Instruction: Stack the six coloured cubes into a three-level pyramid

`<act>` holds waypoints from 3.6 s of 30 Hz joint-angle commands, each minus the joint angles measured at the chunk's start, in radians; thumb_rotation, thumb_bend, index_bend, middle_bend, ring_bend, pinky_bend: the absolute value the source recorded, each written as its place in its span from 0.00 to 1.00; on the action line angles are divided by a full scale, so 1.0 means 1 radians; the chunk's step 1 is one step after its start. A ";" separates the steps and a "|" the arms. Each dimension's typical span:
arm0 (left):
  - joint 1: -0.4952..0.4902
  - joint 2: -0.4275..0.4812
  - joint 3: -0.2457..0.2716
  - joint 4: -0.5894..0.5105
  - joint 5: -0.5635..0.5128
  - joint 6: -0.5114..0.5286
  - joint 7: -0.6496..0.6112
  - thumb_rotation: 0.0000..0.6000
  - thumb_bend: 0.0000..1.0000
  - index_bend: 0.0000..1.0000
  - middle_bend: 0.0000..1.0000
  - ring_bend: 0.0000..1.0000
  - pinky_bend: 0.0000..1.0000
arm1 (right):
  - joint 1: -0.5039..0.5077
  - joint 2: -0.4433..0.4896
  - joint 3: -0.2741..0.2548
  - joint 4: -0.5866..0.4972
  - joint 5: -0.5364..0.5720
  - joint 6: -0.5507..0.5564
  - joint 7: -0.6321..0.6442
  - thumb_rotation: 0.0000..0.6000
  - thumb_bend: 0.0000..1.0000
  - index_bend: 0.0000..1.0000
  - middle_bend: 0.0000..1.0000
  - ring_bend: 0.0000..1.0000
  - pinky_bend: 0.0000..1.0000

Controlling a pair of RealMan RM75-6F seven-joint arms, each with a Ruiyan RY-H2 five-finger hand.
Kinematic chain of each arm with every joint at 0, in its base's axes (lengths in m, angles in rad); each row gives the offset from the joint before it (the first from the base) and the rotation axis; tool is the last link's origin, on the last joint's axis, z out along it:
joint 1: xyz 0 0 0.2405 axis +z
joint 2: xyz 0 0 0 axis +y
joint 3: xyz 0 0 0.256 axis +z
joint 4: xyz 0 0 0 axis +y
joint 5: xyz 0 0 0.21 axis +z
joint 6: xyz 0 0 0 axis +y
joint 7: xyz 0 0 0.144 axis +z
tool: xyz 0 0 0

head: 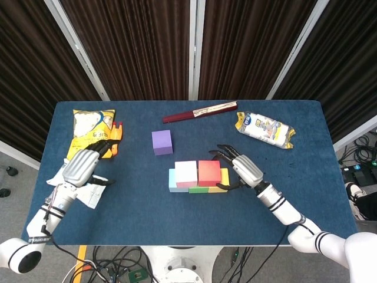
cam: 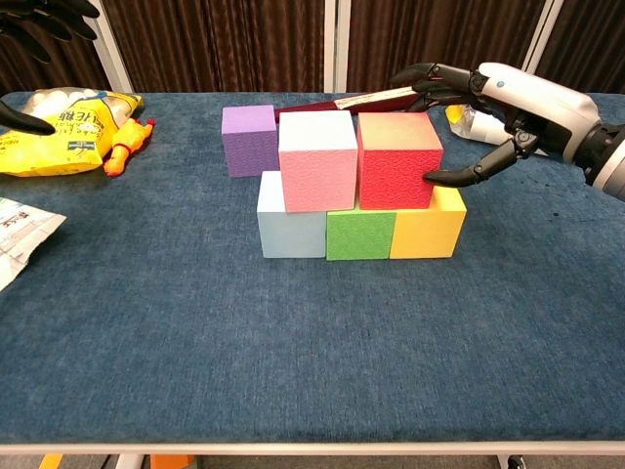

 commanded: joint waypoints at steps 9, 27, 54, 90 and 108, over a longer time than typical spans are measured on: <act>-0.001 0.001 -0.004 -0.003 -0.001 0.003 0.006 1.00 0.03 0.11 0.13 0.11 0.23 | -0.013 0.027 -0.013 -0.042 -0.008 0.023 -0.028 1.00 0.01 0.00 0.09 0.00 0.00; -0.005 0.011 -0.011 0.008 -0.003 -0.001 0.004 1.00 0.03 0.11 0.13 0.11 0.23 | -0.075 0.319 -0.027 -0.370 0.001 0.057 -0.261 1.00 0.00 0.00 0.00 0.00 0.00; -0.448 -0.362 -0.130 0.587 -0.020 -0.399 -0.140 1.00 0.03 0.17 0.16 0.11 0.22 | -0.147 0.518 0.076 -0.626 0.222 -0.032 -0.525 1.00 0.06 0.00 0.07 0.00 0.00; -0.560 -0.618 -0.144 0.991 -0.304 -0.644 -0.060 1.00 0.03 0.17 0.16 0.11 0.23 | -0.278 0.532 0.047 -0.675 0.286 -0.050 -0.731 1.00 0.09 0.00 0.08 0.00 0.00; -0.429 -0.382 -0.193 0.652 -0.158 -0.473 -0.287 1.00 0.24 0.48 0.50 0.44 0.54 | -0.278 0.531 0.091 -0.660 0.276 -0.046 -0.705 1.00 0.09 0.00 0.08 0.00 0.00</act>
